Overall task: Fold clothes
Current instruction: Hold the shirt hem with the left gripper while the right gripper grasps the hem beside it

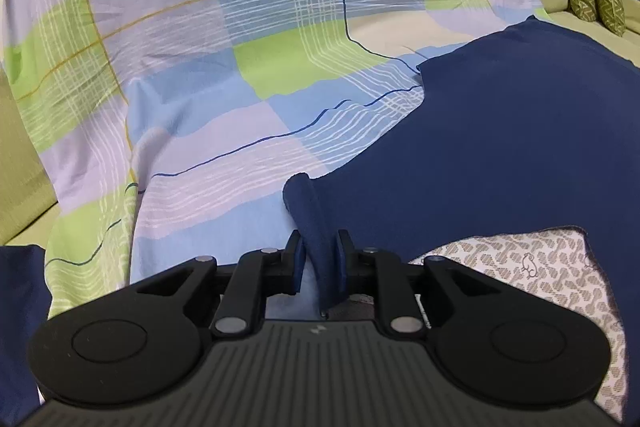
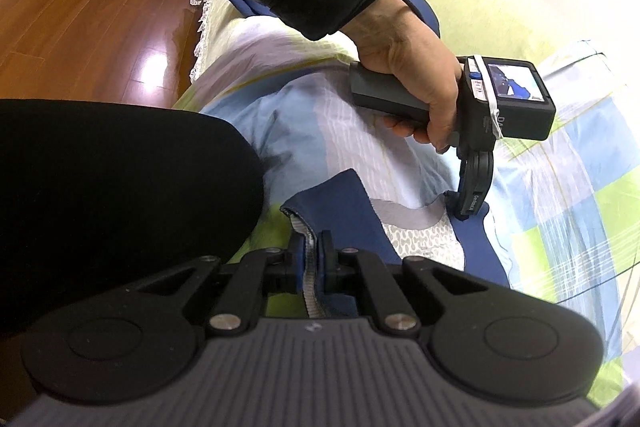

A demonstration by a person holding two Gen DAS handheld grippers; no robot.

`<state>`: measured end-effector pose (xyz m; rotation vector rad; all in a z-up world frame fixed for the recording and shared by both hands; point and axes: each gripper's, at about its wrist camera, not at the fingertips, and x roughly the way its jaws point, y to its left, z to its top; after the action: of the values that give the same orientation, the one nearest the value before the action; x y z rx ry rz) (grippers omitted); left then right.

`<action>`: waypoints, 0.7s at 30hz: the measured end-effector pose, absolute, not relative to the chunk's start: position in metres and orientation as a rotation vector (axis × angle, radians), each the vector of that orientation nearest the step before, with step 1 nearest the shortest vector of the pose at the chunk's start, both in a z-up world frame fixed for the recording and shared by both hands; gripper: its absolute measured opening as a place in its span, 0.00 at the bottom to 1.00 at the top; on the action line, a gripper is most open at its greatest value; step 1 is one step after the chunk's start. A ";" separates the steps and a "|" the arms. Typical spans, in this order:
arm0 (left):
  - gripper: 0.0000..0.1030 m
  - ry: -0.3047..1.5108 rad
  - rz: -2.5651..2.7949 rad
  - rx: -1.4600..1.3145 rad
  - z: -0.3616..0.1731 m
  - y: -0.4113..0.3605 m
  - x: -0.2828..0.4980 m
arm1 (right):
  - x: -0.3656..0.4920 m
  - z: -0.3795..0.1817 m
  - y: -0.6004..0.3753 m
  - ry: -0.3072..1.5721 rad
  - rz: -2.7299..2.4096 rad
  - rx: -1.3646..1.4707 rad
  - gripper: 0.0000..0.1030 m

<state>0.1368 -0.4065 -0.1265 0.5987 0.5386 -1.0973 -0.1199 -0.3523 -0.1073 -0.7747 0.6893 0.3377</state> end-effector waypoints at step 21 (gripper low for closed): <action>0.21 0.470 -1.076 0.693 -0.131 -0.415 0.124 | -0.121 -0.108 -0.355 0.695 0.332 -0.754 0.04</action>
<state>0.1240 -0.4153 -0.1313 0.6930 0.4700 -1.0758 -0.1207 -0.3546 -0.1077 -0.7542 0.6945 0.3325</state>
